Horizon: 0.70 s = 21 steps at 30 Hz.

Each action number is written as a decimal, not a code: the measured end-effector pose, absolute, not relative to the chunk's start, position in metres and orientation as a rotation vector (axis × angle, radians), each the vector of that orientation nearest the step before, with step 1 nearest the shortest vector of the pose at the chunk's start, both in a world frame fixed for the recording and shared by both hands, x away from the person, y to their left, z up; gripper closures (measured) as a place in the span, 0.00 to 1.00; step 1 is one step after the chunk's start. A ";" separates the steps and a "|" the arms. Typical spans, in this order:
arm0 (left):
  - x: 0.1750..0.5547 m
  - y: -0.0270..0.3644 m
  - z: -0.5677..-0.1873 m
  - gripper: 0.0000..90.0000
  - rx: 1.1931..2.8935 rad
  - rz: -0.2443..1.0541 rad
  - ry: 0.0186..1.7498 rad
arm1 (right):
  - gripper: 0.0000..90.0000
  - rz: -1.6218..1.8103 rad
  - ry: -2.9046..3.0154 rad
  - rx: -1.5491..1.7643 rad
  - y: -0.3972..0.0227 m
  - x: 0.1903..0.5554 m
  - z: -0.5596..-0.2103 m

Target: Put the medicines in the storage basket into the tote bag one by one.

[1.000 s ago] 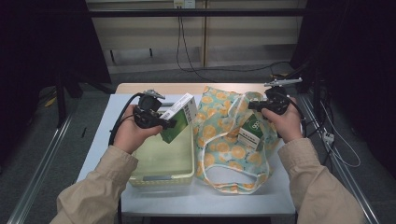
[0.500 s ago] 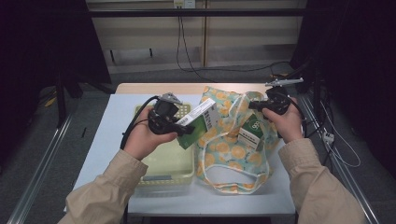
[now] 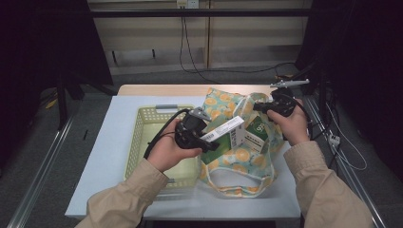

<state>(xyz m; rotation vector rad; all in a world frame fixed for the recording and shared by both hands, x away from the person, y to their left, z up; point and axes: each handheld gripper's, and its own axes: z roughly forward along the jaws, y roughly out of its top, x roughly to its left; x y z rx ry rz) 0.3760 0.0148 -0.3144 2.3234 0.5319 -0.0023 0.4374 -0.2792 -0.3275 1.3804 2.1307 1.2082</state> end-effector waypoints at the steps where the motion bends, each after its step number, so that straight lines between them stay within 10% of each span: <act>1: 0.376 0.011 -0.317 0.69 2.329 -0.007 0.529 | 1.00 1.210 2.131 1.380 -0.280 0.437 -0.327; 21: 0.388 -0.045 -0.345 0.69 2.385 -0.052 0.538 | 1.00 1.237 2.116 1.375 -0.285 0.435 -0.319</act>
